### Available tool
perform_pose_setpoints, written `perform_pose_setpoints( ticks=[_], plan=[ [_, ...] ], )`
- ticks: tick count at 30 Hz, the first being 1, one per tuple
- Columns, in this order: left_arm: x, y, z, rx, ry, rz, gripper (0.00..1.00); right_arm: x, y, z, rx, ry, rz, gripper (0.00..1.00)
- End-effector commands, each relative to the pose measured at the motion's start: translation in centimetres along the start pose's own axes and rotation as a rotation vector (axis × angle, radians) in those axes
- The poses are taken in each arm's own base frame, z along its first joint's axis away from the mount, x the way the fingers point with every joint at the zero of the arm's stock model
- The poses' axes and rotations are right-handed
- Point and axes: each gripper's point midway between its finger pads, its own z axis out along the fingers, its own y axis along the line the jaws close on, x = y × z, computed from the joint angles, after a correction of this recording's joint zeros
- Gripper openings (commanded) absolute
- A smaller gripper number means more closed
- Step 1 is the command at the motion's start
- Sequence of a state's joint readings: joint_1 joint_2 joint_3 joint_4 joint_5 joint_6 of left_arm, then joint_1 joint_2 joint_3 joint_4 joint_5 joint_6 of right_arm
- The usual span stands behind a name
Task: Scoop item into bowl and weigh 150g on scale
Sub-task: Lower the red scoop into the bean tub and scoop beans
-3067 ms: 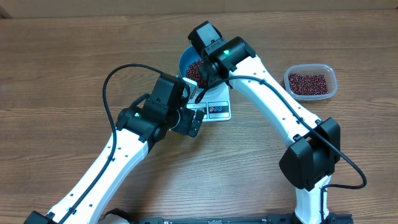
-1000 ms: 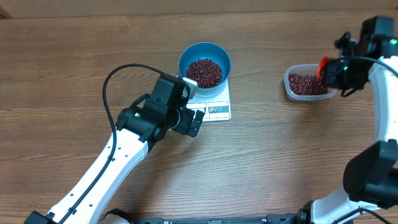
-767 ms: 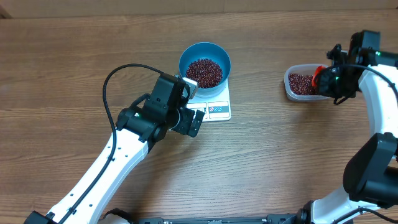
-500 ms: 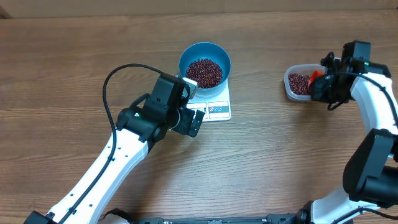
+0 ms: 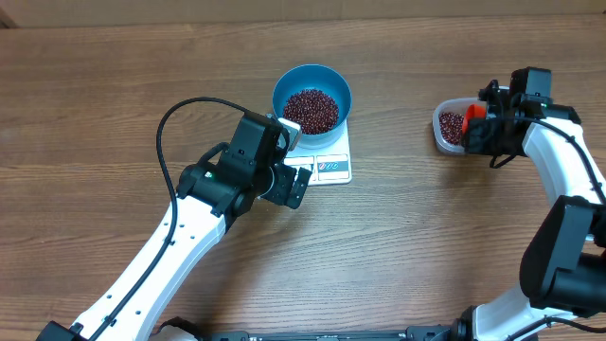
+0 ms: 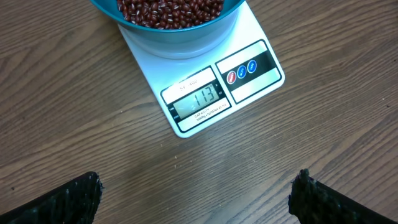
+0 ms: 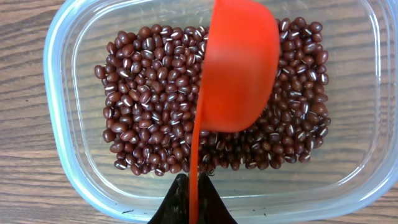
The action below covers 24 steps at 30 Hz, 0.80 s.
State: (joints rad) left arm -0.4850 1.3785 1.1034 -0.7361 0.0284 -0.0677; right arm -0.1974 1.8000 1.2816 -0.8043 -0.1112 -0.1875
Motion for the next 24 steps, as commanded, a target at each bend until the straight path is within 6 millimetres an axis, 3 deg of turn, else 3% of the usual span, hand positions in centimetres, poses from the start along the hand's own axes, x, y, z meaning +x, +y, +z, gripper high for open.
perform_pose_setpoints(
  ticks=[1,7,12,18,24],
  plan=[
    [0.1,-0.2,0.1,0.0,0.004,0.029,1.0,1.9,1.6,0.9,-0.022,0.064,-0.041,0.04],
    [0.1,-0.2,0.1,0.0,0.004,0.029,1.0,0.9,2.0,-0.9,-0.023,0.074,-0.031,0.04],
    [0.1,-0.2,0.1,0.0,0.004,0.029,1.0,-0.9,2.2,-4.5,-0.014,0.074,-0.001,0.04],
    [0.1,-0.2,0.1,0.0,0.004,0.029,0.99,-1.5,1.2,-8.1,0.063,0.095,0.046,0.03],
    [0.1,-0.2,0.1,0.0,0.004,0.029,1.0,-2.2,0.9,-8.8,0.079,0.082,0.058,0.03]
  ],
)
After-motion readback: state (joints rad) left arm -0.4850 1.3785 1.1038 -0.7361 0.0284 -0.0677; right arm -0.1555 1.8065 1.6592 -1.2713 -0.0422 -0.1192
